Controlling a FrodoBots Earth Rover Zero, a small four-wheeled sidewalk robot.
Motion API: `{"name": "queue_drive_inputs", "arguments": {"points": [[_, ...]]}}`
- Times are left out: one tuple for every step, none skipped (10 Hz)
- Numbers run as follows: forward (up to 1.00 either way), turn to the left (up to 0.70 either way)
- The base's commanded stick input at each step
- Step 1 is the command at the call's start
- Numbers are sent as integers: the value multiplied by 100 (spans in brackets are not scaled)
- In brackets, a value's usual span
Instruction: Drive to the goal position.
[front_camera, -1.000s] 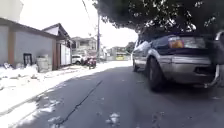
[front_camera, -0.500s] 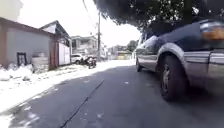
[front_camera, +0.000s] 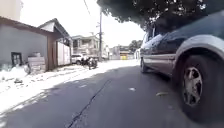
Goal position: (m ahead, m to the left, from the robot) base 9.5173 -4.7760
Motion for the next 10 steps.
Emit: {"name": "queue_drive_inputs", "arguments": {"points": [[100, -15], [100, 0], [100, 0], [100, 0], [100, 0], [100, 0], [100, 0], [100, 0], [100, 0], [100, 0]]}}
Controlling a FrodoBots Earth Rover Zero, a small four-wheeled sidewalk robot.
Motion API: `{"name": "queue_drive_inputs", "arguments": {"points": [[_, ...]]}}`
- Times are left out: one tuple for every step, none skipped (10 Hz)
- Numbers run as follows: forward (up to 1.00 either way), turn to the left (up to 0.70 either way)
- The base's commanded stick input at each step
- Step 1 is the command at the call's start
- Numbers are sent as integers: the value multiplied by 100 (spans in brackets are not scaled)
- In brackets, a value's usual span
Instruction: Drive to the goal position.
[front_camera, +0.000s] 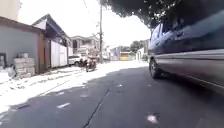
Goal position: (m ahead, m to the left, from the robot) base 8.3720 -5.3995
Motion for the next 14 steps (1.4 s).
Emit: {"name": "queue_drive_inputs", "arguments": {"points": [[100, 0], [100, -2], [100, -8], [100, -16], [100, -27], [100, -38], [100, -38], [100, -38], [100, -38], [100, -38], [100, -26], [100, 0], [100, -1], [100, -1]]}}
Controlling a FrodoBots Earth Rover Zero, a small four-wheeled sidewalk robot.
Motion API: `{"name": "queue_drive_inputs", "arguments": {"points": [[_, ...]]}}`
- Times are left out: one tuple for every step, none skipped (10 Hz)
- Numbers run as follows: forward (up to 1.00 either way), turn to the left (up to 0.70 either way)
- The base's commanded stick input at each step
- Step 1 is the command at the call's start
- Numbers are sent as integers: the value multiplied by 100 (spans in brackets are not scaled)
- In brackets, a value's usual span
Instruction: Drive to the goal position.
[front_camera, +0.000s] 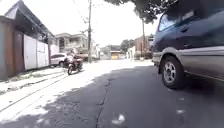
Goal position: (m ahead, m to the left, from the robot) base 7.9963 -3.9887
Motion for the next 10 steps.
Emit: {"name": "queue_drive_inputs", "arguments": {"points": [[100, -2], [100, -2], [100, -7], [100, -21], [100, -35], [100, -39], [100, -38], [100, -33], [100, -28], [100, -23]]}}
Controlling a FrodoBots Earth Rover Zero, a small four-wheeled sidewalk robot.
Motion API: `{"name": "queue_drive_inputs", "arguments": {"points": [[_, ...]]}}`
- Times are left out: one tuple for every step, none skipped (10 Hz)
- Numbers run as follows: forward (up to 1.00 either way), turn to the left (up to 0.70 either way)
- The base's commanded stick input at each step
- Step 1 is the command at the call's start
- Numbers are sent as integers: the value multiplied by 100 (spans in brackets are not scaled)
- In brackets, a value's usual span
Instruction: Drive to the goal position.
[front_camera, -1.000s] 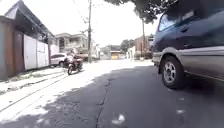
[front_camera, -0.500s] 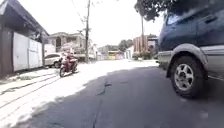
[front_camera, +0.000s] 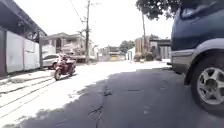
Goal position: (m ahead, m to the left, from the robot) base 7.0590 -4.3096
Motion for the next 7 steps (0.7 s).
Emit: {"name": "queue_drive_inputs", "arguments": {"points": [[100, -3], [100, -3], [100, -2], [100, -2], [100, -3], [100, -3], [100, -11]]}}
